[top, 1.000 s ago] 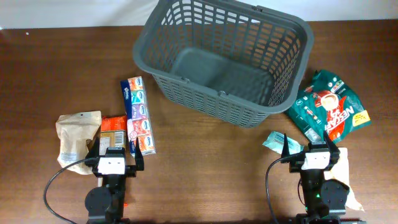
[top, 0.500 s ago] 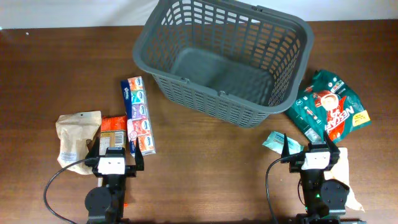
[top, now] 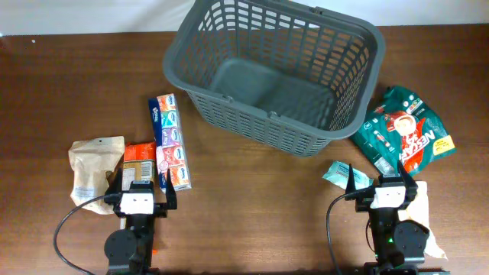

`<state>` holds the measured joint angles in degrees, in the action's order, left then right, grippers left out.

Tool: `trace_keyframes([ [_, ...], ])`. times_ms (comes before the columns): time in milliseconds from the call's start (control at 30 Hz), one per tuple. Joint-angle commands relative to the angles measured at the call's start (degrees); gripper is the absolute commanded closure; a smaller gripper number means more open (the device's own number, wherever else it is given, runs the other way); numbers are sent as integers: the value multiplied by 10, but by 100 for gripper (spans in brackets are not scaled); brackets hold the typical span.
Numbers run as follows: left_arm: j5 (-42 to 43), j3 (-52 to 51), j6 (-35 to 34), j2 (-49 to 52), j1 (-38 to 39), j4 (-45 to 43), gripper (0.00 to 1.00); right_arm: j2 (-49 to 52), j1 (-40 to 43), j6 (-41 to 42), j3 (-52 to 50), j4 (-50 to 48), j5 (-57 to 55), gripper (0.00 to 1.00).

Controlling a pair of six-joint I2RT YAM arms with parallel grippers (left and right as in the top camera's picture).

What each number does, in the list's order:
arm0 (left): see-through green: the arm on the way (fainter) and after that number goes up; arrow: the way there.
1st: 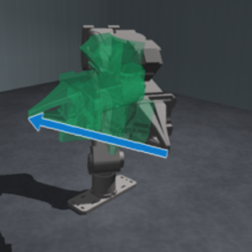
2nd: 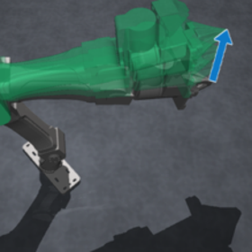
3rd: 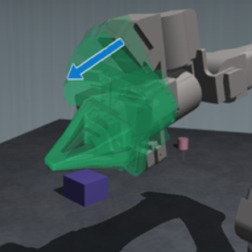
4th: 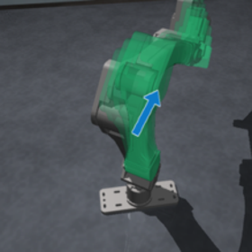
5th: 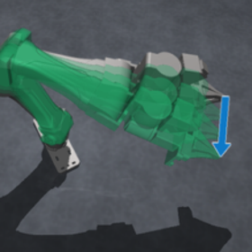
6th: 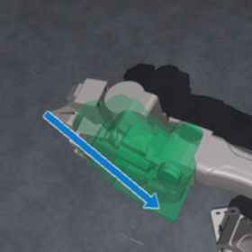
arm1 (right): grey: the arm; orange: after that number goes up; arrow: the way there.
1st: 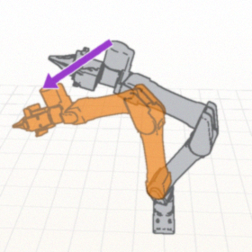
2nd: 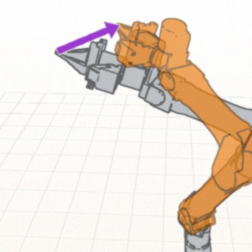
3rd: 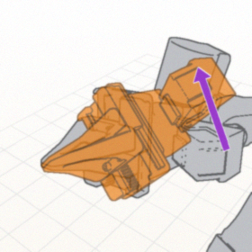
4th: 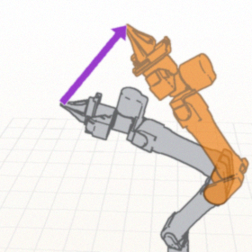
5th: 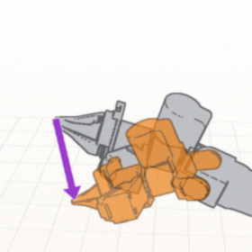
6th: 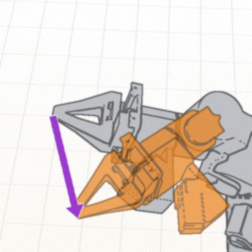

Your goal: Pack container

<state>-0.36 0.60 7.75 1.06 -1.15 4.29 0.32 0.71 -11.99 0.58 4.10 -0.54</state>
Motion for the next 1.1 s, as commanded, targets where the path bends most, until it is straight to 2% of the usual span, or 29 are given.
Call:
trace_keyframes([
  [0,14,-1,10,-7,-2,4,1,-1,-3,2,-3,5,-2,1],
  [467,14,-1,10,-7,-2,3,1,-1,-3,3,-3,5,-2,1],
  [733,29,-1,8,-3,-1,3,1,7,-3,93,-3,5,3,1],
  [900,73,7,-25,2,-2,14,1,9,-3,187,-3,5,6,1],
  [1000,90,35,-25,19,-2,68,1,11,-3,205,2,13,27,1],
  [1067,89,68,-25,40,-2,120,1,20,-3,205,22,51,38,1],
])
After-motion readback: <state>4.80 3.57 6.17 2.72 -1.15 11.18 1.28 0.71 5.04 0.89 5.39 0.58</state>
